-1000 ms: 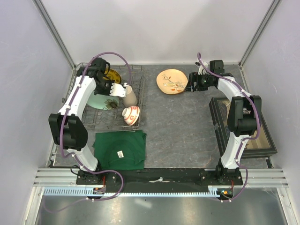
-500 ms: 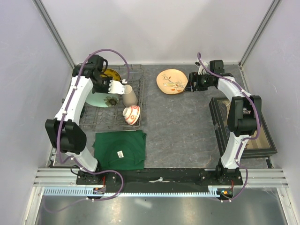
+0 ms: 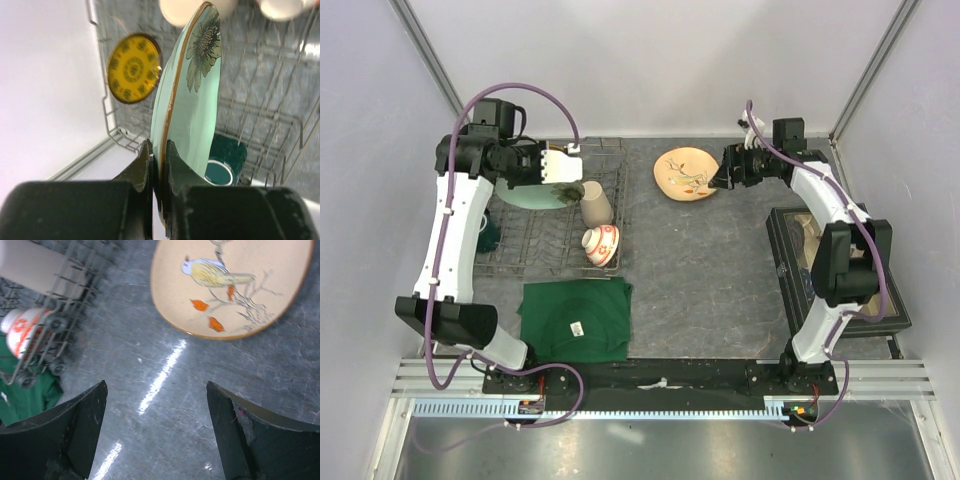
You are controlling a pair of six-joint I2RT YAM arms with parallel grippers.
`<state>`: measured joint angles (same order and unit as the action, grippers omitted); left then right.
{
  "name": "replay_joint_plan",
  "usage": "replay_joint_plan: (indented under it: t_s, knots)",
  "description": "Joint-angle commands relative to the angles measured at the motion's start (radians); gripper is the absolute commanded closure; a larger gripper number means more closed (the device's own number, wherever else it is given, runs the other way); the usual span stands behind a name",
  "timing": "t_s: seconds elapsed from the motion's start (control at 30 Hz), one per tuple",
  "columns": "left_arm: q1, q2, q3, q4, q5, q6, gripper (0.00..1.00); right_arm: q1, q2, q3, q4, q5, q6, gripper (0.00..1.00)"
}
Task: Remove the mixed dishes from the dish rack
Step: Pick up the plate from the dish rack.
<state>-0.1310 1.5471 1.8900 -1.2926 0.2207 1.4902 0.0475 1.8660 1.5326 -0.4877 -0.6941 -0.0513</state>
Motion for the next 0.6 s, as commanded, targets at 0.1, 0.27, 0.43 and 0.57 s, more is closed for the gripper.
replay_joint_plan:
  t_s: [0.1,0.27,0.43,0.57]
  knots:
    - [-0.002,-0.082,0.104,0.13,0.251,-0.234,0.98,0.162,-0.208,0.099,-0.051,-0.041,-0.159,0.11]
    - [-0.002,-0.076,0.127,0.173,0.409,-0.43,0.98,0.313,-0.303,0.106,-0.074,0.041,-0.254,0.08]
    - [-0.002,-0.073,0.116,0.248,0.508,-0.588,0.99,0.414,-0.317,0.147,-0.077,0.053,-0.262,0.08]
    - [-0.002,-0.081,0.09,0.283,0.615,-0.653,0.99,0.48,-0.312,0.167,-0.075,0.094,-0.291,0.08]
